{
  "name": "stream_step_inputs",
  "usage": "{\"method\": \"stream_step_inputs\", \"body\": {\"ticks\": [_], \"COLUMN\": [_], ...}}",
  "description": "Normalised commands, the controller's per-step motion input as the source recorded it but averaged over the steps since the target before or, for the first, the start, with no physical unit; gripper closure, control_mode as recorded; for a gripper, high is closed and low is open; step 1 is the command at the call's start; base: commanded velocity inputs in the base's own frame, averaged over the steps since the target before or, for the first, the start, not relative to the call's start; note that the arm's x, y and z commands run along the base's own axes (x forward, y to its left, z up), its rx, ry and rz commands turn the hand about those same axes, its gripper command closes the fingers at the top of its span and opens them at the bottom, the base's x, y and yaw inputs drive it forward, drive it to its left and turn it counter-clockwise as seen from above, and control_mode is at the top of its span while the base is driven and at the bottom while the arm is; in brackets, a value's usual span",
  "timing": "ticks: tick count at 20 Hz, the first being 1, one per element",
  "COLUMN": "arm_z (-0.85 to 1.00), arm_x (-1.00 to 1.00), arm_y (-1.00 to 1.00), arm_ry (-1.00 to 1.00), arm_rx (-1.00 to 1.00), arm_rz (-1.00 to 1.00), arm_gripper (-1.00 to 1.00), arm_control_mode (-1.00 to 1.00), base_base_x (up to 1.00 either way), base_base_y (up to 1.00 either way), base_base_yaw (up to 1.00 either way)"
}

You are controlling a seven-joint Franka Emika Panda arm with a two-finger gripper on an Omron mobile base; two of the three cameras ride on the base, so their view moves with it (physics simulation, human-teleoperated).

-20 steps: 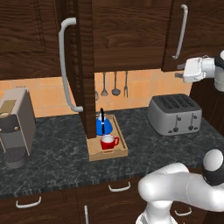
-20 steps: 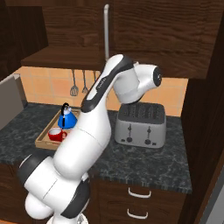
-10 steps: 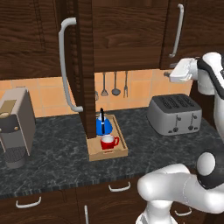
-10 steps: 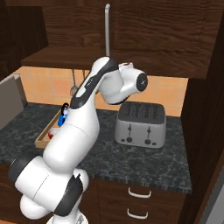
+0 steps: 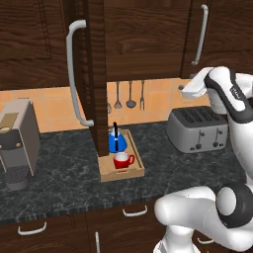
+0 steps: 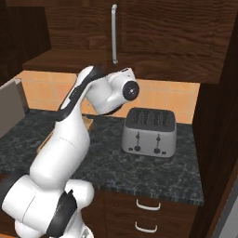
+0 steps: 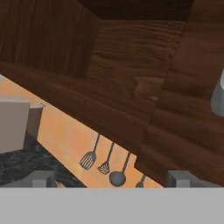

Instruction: Pick the kettle from the counter and place it on the tray. Then pick the mug from the cabinet and place it on the tray. Then close the cabinet doors.

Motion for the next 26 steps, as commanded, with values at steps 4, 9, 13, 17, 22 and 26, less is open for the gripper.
{"method": "stream_step_inputs", "body": {"ticks": [4, 9, 13, 17, 22, 26], "arm_z": [-0.59, -0.29, -0.16, -0.03, 0.0, 0.0], "arm_x": [-0.31, -0.56, -0.7, -0.37, -0.34, -0.31], "arm_y": [0.21, 0.17, 0.65, 0.94, 0.98, 1.0], "arm_ry": [0.0, -0.14, -0.36, -0.34, -0.39, -0.43], "arm_rx": [-0.29, -0.28, -0.38, -0.44, -0.47, -0.46], "arm_rz": [0.0, 0.0, -0.03, -0.1, -0.16, -0.14], "arm_gripper": [-1.0, -1.0, -1.0, -1.0, -1.0, -1.0], "arm_control_mode": [-1.0, -1.0, -1.0, -1.0, -1.0, -1.0], "base_base_x": [0.0, 0.0, 0.0, 0.0, 0.0, 0.0], "base_base_y": [0.0, 0.0, 0.0, 0.0, 0.0, 0.0], "base_base_yaw": [0.0, 0.0, 0.0, 0.0, 0.0, 0.0]}}
